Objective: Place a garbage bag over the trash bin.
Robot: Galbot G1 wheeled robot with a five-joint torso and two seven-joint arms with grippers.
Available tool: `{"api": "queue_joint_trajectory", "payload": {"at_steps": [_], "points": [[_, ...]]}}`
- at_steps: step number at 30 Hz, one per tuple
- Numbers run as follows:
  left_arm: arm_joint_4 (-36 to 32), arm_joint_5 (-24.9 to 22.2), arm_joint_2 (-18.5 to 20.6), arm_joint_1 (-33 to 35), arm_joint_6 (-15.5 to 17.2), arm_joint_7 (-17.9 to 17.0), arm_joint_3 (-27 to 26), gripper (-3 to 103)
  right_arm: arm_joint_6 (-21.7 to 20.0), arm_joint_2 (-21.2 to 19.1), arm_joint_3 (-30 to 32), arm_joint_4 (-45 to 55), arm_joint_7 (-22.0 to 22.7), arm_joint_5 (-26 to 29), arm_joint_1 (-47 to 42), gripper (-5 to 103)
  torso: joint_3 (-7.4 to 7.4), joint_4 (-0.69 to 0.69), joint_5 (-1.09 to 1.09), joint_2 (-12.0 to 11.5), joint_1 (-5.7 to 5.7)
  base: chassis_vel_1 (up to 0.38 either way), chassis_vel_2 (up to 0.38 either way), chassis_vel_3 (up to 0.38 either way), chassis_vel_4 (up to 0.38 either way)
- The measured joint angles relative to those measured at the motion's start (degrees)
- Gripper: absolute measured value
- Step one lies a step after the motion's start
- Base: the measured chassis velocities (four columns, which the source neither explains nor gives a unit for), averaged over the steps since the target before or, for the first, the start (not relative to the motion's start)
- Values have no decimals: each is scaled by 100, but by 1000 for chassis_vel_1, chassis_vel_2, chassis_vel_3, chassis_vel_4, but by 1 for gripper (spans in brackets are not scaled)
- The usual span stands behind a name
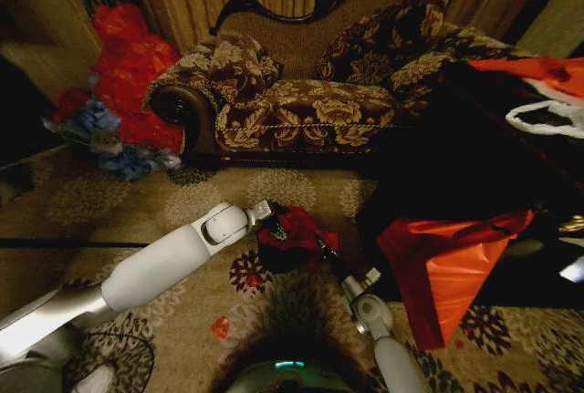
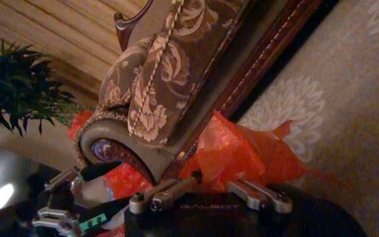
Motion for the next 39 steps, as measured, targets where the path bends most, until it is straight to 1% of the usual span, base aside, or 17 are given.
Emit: {"api": "queue_joint_trajectory", "payload": {"at_steps": [4,9,13,20,21,24,25,27,28,30,31,32,33,34,37,38,39], "points": [[76,-3,13,65,-1,11,2,100,-1,1,-3,8,4,0,11,0,0,0,0,0,0,0,0,0,0],[292,195,-29,258,-8,279,-13,100,-9,-13,-25,23,25,-1,50,0,0,0,-2,0,0,0,0,0,0],[510,294,-139,320,-14,299,-51,100,-15,-23,-42,26,31,-5,71,0,0,0,0,0,0,0,0,0,0],[921,371,-426,398,-23,56,-138,100,-18,-14,-75,-31,32,-47,55,0,0,-1,0,0,0,0,0,0,0],[963,370,-449,425,-40,-14,-155,103,-18,-13,-90,-39,32,-50,55,0,0,-1,0,0,0,0,0,0,0],[1029,357,-484,498,-130,-119,-196,100,-20,-8,-124,-67,31,-56,78,0,0,0,0,0,0,0,0,0,0],[1079,325,-506,527,-209,-142,-216,93,-21,-4,-132,-79,33,-58,102,0,0,1,0,0,0,0,0,0,0],[1119,274,-521,544,-281,-183,-226,93,-21,-4,-131,-81,37,-58,113,0,0,0,0,0,0,0,0,0,0],[1141,251,-529,553,-318,-222,-229,88,-22,-5,-131,-81,38,-58,118,0,0,0,0,0,0,0,0,0,0],[1228,119,-565,601,-466,-500,-271,77,-24,-30,-128,-81,42,-58,122,0,0,0,0,0,0,0,0,0,0],[1228,119,-565,601,-466,-500,-271,77,-24,-30,-128,-81,42,-58,122,0,0,0,0,0,0,0,0,0,0],[1236,31,-580,626,-494,-656,-295,77,-25,-43,-125,-80,42,-58,120,0,0,0,0,0,0,0,0,0,0],[1237,-162,-603,677,-513,-941,-336,66,-25,-53,-118,-78,42,-58,110,0,0,0,0,0,0,0,0,0,0],[1237,-162,-603,677,-513,-941,-336,66,-25,-53,-118,-78,42,-58,110,0,0,0,0,0,0,0,0,0,0],[1234,-503,-659,864,-605,-1584,-464,49,-25,-73,-110,-66,40,-69,57,0,0,0,0,0,0,0,0,0,0],[1234,-503,-659,864,-605,-1584,-464,49,-25,-73,-110,-66,40,-69,57,0,0,0,0,0,0,0,0,0,0],[1211,-676,-690,974,-639,-1855,-570,44,-25,-83,-107,-63,36,-77,38,0,0,0,0,0,0,0,0,0,0]]}}
